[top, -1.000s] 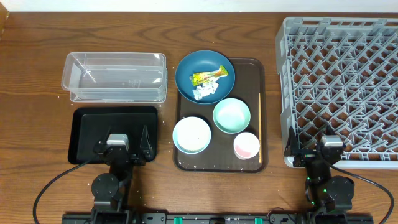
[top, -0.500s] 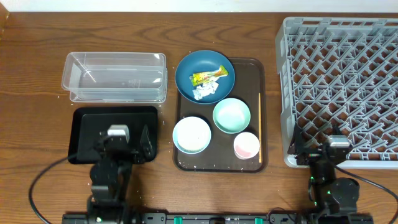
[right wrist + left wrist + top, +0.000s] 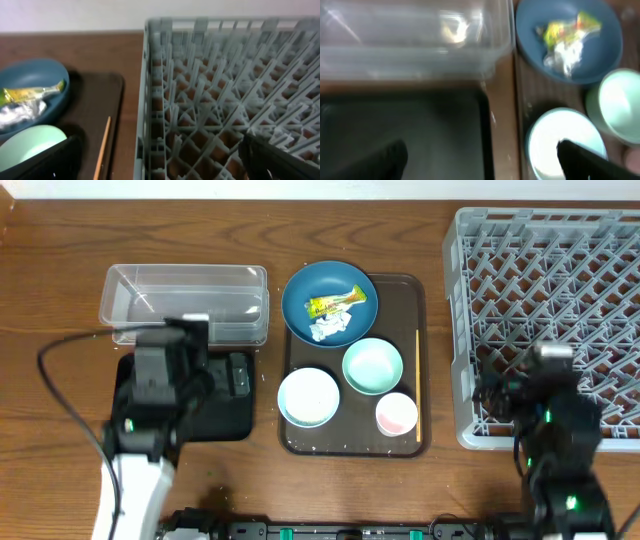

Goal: Sort waste into correct bins and load items into the dishwasher rack
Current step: 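Move the left gripper over the blue plate toward the white tissue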

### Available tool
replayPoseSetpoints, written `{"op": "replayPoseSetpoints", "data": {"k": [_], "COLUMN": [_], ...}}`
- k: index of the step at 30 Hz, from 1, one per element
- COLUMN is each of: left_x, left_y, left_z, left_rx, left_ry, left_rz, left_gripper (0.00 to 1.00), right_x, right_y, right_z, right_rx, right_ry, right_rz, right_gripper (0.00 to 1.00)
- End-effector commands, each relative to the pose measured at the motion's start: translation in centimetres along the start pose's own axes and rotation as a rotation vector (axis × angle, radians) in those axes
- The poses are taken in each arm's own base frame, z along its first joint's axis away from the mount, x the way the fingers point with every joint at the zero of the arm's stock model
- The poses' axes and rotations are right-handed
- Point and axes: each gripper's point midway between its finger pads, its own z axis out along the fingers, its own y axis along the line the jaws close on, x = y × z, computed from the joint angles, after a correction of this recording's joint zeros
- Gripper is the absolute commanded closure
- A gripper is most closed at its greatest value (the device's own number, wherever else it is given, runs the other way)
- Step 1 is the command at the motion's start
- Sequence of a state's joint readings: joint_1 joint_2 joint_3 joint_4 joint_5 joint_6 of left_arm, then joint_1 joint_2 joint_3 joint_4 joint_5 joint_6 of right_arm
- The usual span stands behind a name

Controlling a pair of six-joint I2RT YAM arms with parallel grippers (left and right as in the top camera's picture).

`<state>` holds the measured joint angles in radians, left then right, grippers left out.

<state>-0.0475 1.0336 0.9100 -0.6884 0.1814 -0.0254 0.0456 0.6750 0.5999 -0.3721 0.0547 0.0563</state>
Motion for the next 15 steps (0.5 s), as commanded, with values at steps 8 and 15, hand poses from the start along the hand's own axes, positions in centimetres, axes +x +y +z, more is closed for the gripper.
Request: {"op": "replayPoseSetpoints", "data": {"k": [8, 15], "left_x": [0.4, -2.2], "left_y": [-1.0, -1.8], "left_z": [-0.3, 0.1], "left_rx": [0.045, 0.088], "left_ry": [0.202, 0.096], "left_rz": [-0.037, -0.019], "left_gripper": [0.03, 0.03], "right_x": [-0.5, -0.2], "right_y": [2.4, 2.7], "right_z": [3.1, 3.3], "right_rx": [-0.106, -0.125], "right_ry": [0.233, 0.247], "right_rz": [-0.005, -0.003], "right_gripper": [0.01, 0.01]}}
